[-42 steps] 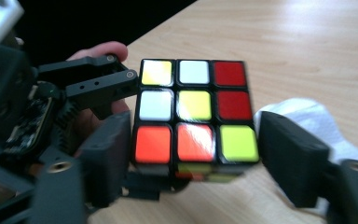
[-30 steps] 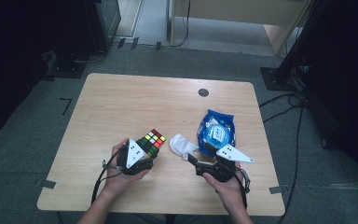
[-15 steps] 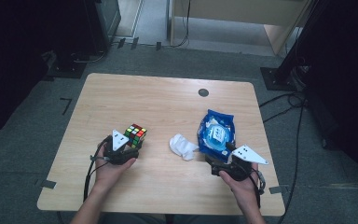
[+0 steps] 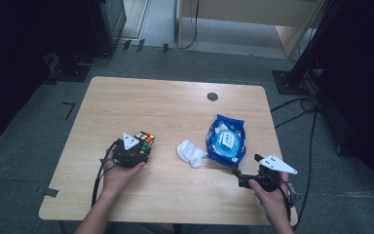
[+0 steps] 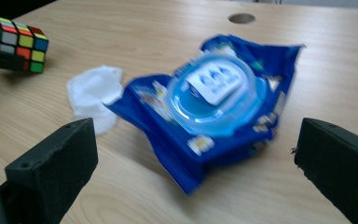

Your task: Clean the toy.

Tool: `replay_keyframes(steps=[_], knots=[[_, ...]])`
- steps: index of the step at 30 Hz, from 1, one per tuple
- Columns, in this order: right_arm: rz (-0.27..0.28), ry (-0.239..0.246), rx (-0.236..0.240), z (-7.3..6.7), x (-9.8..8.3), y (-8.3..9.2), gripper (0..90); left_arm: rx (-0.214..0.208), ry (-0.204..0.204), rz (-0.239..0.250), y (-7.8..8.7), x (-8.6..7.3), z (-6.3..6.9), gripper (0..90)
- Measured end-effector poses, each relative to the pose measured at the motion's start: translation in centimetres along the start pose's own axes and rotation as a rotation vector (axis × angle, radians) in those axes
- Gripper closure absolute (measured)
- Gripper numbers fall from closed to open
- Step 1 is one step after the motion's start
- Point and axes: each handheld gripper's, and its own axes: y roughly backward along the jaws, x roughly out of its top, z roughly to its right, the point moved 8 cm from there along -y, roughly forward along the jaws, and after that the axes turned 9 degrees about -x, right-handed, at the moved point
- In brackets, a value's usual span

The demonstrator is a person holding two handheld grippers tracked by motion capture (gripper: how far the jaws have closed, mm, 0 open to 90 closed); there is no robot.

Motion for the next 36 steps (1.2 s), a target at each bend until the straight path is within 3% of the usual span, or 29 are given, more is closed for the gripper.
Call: replay_keyframes(steps=[5,11,30,32,33,36], knots=[[-0.015,-0.03,-0.023,1.7,-1.7,0.6,0.0,-0.013,0.012,-0.02,-0.5,0.5,0.1,33.9],[-0.005,-0.054,-0.037,2.5,-2.1,0.9,0.0,0.002,0.006,-0.017,-1.2,1.5,0.7,33.8],[-0.015,-0.069,-0.047,3.3,-2.9,0.7,0.0,0.017,0.022,0.007,-2.6,2.8,0.8,33.8],[-0.016,-0.069,-0.047,3.3,-2.9,0.7,0.0,0.024,0.006,0.013,-2.5,2.9,0.9,26.8],[-0.016,-0.066,-0.045,3.3,-3.0,0.6,0.0,0.01,0.008,0.02,-2.1,3.1,1.1,21.1],[-0.022,-0.068,-0.044,3.3,-3.0,0.6,0.0,-0.019,0.02,0.049,-1.3,3.5,1.3,16.2]])
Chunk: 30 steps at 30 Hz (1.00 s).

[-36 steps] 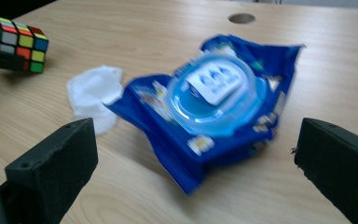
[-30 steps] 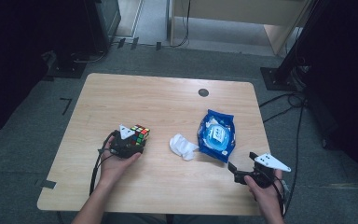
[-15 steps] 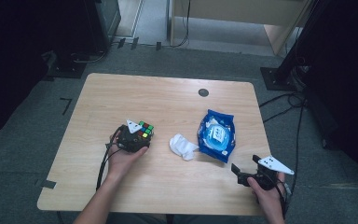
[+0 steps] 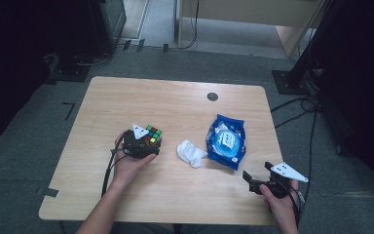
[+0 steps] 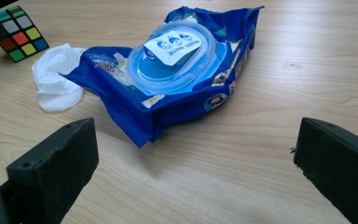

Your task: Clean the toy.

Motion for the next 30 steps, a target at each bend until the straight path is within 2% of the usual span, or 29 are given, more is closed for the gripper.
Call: replay_keyframes(steps=[5,9,11,12,13,18,23,26,29,30], knots=[[-0.002,0.008,-0.003,0.1,0.0,-0.2,0.0,-0.054,0.053,0.06,2.1,0.6,-0.3,13.7],[-0.009,0.013,-0.009,0.1,-0.1,-0.3,0.0,-0.057,0.053,0.087,3.7,0.7,-0.6,13.6],[-0.016,0.033,-0.02,0.3,-0.3,-0.5,0.0,-0.053,0.044,0.101,5.1,0.4,-0.8,13.6],[-0.025,0.04,-0.024,0.3,-0.5,-0.5,0.0,-0.053,0.044,0.101,5.1,0.4,-0.8,13.6],[-0.03,0.048,-0.03,0.4,-0.6,-0.7,0.0,-0.049,0.033,0.103,5.8,0.0,-0.8,13.6],[-0.045,0.085,-0.051,0.5,-0.9,-0.9,0.0,-0.041,0.02,0.098,7.1,-1.1,-1.2,13.5],[-0.088,0.098,-0.08,1.3,-1.8,-1.4,0.0,-0.018,0.04,0.092,8.8,-3.1,-2.5,13.6],[-0.1,0.108,-0.098,1.8,-2.1,-1.5,0.0,-0.017,0.048,0.09,9.3,-3.7,-2.8,13.6],[-0.124,0.136,-0.149,2.6,-2.6,-1.5,0.0,0.002,0.051,0.085,10.0,-4.8,-3.4,13.6],[-0.124,0.136,-0.149,2.6,-2.6,-1.5,0.0,0.002,0.051,0.085,10.0,-4.8,-3.4,13.6]])
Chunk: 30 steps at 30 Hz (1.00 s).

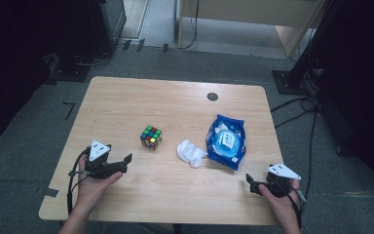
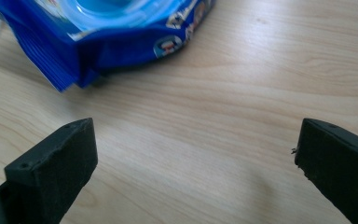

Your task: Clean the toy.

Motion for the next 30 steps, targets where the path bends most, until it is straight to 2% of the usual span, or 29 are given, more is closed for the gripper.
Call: replay_keyframes(steps=[1,4,6,9,14,15,17,21,26,27,30], knots=[[-0.02,0.012,-0.017,0.1,-0.4,-0.2,0.0,0.008,0.01,0.007,0.4,-0.4,-0.3,13.6],[-0.05,0.014,-0.024,0.1,-0.9,-0.3,0.0,0.016,0.017,0.01,0.8,-0.7,-0.7,13.6],[-0.05,0.018,-0.031,0.1,-0.9,-0.3,0.0,0.023,0.021,0.007,1.3,-1.2,-1.0,13.6],[-0.081,0.034,-0.058,0.2,-1.2,-0.5,0.0,0.041,0.026,-0.01,2.1,-2.3,-1.7,13.6],[-0.097,0.012,-0.044,0.3,-1.3,-0.6,0.0,0.069,0.022,-0.034,2.9,-3.7,-2.3,13.6],[-0.101,0.005,-0.04,0.3,-1.3,-0.6,0.0,0.082,0.023,-0.045,3.2,-4.4,-2.7,13.6],[-0.118,-0.02,-0.02,0.4,-1.4,-0.7,0.0,0.09,0.029,-0.057,3.5,-5.0,-3.0,13.6],[-0.124,-0.031,-0.021,0.4,-1.4,-0.7,0.0,0.116,0.023,-0.076,4.0,-5.9,-3.4,13.7],[-0.124,-0.031,-0.021,0.4,-1.4,-0.7,0.0,0.116,0.018,-0.11,3.9,-6.8,-3.5,13.6],[-0.124,-0.032,-0.02,0.4,-1.4,-0.7,0.0,0.13,0.001,-0.142,3.7,-7.4,-3.5,13.7],[-0.124,-0.032,-0.021,0.4,-1.4,-0.7,0.0,0.132,0.0,-0.162,3.4,-7.8,-3.4,13.6]])
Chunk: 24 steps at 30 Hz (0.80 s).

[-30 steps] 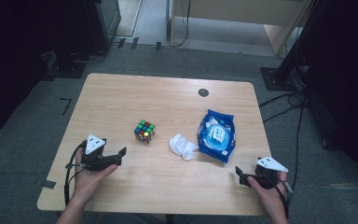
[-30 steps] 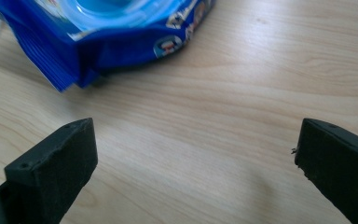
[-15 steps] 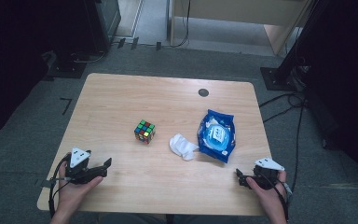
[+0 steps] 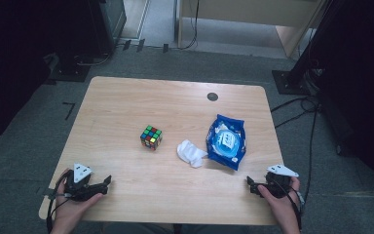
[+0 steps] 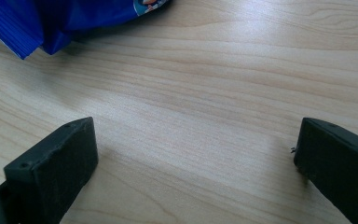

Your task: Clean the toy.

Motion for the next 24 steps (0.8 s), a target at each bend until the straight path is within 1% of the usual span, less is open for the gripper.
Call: replay_keyframes(steps=[1,3,7,8,10,11,24], knots=[[0.0,0.001,0.0,0.0,0.0,0.0,0.0,0.009,-0.01,-0.014,-0.12,-0.15,0.02,13.7],[0.0,0.0,0.0,0.0,0.0,0.0,0.0,0.024,-0.019,-0.027,-0.31,-0.29,0.06,13.6],[0.0,0.0,0.0,0.0,0.0,0.0,0.0,0.02,-0.021,-0.023,-0.4,-0.35,0.28,13.7],[0.0,0.0,0.0,0.0,0.0,0.0,0.0,0.015,-0.016,-0.02,-0.43,-0.37,0.28,13.7],[0.0,0.0,0.0,-0.01,0.0,0.0,0.0,-0.019,-0.001,-0.021,-0.59,-0.42,0.23,13.6],[0.0,0.0,0.0,-0.01,0.0,0.0,0.0,-0.022,-0.001,-0.02,-0.64,-0.37,0.23,13.6],[0.0,-0.001,0.0,0.0,-0.01,0.0,0.0,-0.024,-0.002,-0.022,-0.77,-0.27,0.32,13.7]])
